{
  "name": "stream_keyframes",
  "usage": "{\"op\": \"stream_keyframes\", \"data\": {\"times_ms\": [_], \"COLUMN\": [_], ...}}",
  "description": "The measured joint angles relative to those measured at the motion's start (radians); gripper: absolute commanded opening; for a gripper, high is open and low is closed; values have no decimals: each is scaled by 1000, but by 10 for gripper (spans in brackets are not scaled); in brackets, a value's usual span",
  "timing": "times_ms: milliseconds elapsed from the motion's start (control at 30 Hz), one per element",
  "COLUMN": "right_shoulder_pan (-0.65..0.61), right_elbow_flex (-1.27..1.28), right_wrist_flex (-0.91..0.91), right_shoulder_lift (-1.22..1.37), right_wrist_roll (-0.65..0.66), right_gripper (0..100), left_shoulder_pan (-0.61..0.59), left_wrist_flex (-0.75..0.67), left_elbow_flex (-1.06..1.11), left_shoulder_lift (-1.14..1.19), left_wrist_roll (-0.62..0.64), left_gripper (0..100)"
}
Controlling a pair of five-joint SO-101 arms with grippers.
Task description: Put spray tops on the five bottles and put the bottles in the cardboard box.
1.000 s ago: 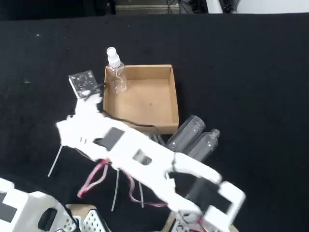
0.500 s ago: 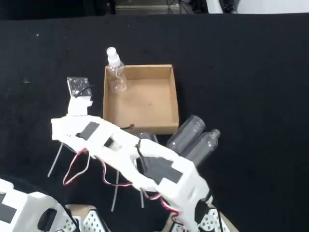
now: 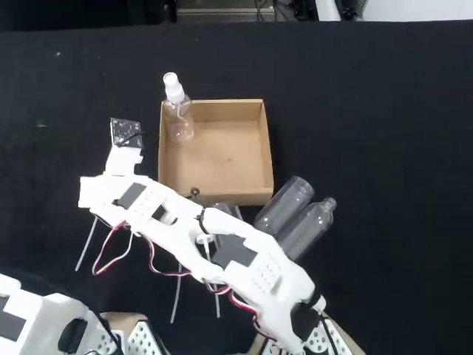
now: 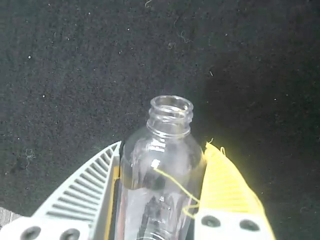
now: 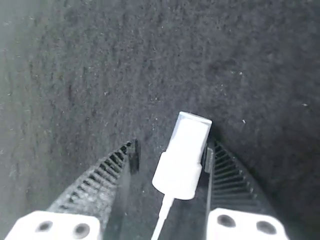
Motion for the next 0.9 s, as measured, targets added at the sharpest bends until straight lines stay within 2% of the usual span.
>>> {"op": "stream_keyframes", "data": {"times_ms": [267, 433, 733, 900], "right_shoulder_pan": [9, 21, 43, 43], "right_elbow_flex": [-307, -585, -1088, -1386], "right_wrist_flex": [285, 577, 1022, 1218], "right_shoulder_lift": [146, 279, 523, 595], "right_wrist_roll": [-2, 0, 3, 141], "right_gripper": [185, 5, 11, 11], "left_shoulder_pan": [-5, -5, -5, -5], "left_wrist_flex": [0, 0, 0, -3], "left_elbow_flex": [0, 0, 0, 54], "left_shoulder_lift": [0, 0, -109, -161], "left_wrist_roll": [0, 0, 0, 0], "left_gripper": [30, 30, 30, 30]}}
